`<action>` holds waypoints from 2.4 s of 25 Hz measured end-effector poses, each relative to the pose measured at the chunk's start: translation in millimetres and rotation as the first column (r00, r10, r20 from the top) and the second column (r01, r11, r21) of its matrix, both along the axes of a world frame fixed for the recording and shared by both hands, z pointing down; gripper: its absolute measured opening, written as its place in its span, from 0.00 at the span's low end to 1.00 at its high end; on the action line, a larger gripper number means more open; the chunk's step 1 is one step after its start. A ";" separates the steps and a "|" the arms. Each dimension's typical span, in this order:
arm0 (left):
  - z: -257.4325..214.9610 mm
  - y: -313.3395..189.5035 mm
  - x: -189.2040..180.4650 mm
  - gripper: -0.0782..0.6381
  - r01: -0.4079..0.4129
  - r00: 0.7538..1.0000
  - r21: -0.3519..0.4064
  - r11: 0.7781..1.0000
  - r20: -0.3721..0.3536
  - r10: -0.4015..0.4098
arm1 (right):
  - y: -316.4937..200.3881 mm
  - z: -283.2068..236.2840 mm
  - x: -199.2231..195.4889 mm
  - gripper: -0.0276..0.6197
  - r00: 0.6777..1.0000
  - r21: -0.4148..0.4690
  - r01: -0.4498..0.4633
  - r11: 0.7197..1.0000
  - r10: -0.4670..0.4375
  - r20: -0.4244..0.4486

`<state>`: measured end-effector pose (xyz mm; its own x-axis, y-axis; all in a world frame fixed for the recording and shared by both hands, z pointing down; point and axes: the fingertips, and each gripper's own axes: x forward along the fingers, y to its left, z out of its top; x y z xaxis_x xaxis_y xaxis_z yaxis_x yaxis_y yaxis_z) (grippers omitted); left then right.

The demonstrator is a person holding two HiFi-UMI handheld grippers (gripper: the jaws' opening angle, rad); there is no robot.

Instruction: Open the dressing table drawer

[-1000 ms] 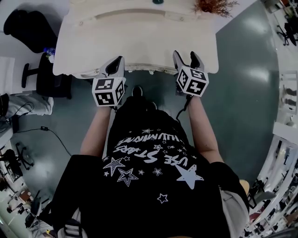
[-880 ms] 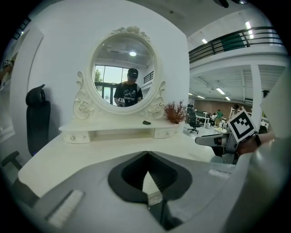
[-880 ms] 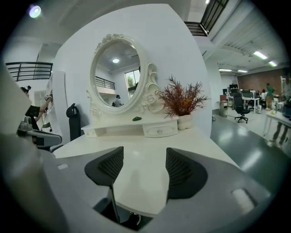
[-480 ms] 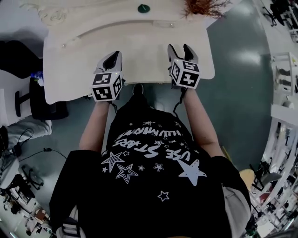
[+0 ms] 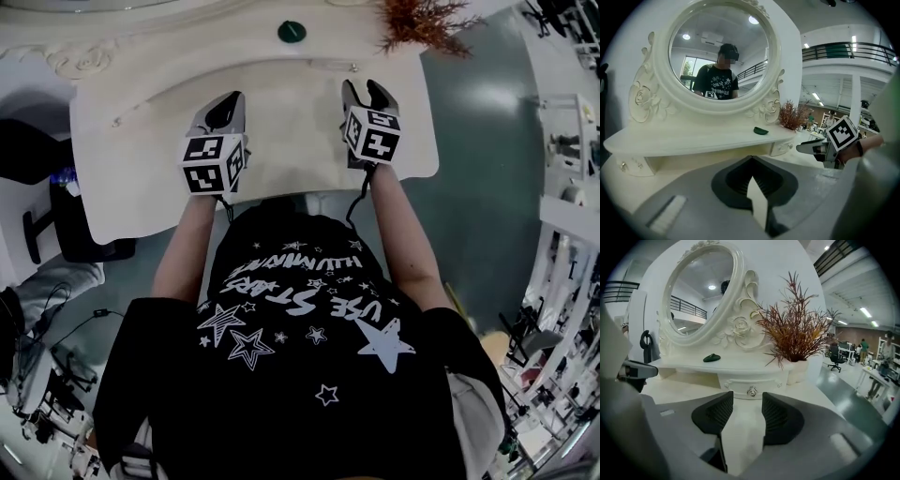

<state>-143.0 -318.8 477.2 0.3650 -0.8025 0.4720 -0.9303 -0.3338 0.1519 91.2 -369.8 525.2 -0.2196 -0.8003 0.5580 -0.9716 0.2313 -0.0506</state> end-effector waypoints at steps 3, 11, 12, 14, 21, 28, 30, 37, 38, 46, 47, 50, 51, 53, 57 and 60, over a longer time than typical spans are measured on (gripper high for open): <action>6.6 -10.5 -1.1 0.11 -0.016 1.000 -0.016 1.000 -0.003 0.016 | -12.1 10.7 -0.4 0.38 1.000 -0.021 -0.008 1.000 0.007 -0.023; 17.0 -24.4 2.7 0.11 -0.043 0.999 -0.046 0.998 -0.012 0.043 | -30.4 25.8 1.9 0.33 0.996 -0.049 -0.012 0.999 0.007 -0.088; 19.1 -25.3 2.8 0.11 -0.046 0.999 -0.050 0.998 -0.013 0.045 | -31.5 27.9 1.3 0.32 0.996 -0.051 -0.011 0.999 0.006 -0.092; 22.1 -27.2 3.2 0.11 -0.050 0.999 -0.055 0.997 -0.013 0.049 | -34.0 30.2 0.2 0.31 0.995 -0.047 -0.009 0.999 0.004 -0.098; 23.6 -28.5 8.0 0.11 -0.056 0.998 -0.059 0.997 -0.020 0.055 | -39.7 32.7 -1.4 0.23 0.990 -0.037 0.012 0.999 -0.017 -0.143; 22.5 -27.6 9.8 0.11 -0.050 0.999 -0.059 0.997 -0.014 0.049 | -39.6 32.7 -0.3 0.23 0.988 -0.047 0.024 0.999 -0.031 -0.154; 21.2 -26.1 9.9 0.11 -0.045 0.999 -0.058 0.997 -0.014 0.044 | -37.8 32.0 0.5 0.23 0.987 -0.051 0.025 0.998 -0.032 -0.157; 20.0 -20.9 8.4 0.11 -0.032 0.999 -0.057 0.998 -0.021 0.031 | -30.3 33.8 0.6 0.23 0.988 -0.063 0.020 0.998 -0.030 -0.154; 19.4 -19.7 8.6 0.11 -0.030 0.999 -0.055 0.998 -0.021 0.029 | -28.8 33.4 1.1 0.23 0.987 -0.064 0.019 0.998 -0.029 -0.155; 20.4 -10.8 9.2 0.11 -0.022 1.000 -0.057 0.998 -0.020 0.021 | -19.0 32.7 2.8 0.23 0.988 -0.068 0.021 0.997 -0.031 -0.154; 20.0 -9.5 9.7 0.11 -0.022 1.000 -0.057 0.998 -0.020 0.021 | -17.5 32.4 3.4 0.23 0.987 -0.070 0.021 0.997 -0.032 -0.155; 18.7 -6.2 12.5 0.11 -0.022 1.000 -0.054 0.998 -0.020 0.021 | -12.0 31.7 6.1 0.23 0.987 -0.076 0.021 0.997 -0.033 -0.156; 18.4 -5.3 13.3 0.11 -0.023 1.000 -0.053 0.998 -0.019 0.022 | -10.1 31.7 6.6 0.23 0.987 -0.078 0.022 0.997 -0.034 -0.156; 17.9 -3.8 13.6 0.11 -0.024 1.000 -0.050 0.998 -0.017 0.023 | -7.1 32.3 6.4 0.23 0.987 -0.080 0.024 0.997 -0.036 -0.154; 18.5 -1.2 13.8 0.11 -0.026 1.000 -0.050 0.998 -0.015 0.025 | -3.0 33.3 6.3 0.23 0.987 -0.083 0.027 0.996 -0.040 -0.156; 19.5 1.2 15.7 0.11 -0.028 1.000 -0.052 0.998 -0.012 0.027 | -0.4 33.8 6.3 0.23 0.987 -0.083 0.031 0.996 -0.044 -0.155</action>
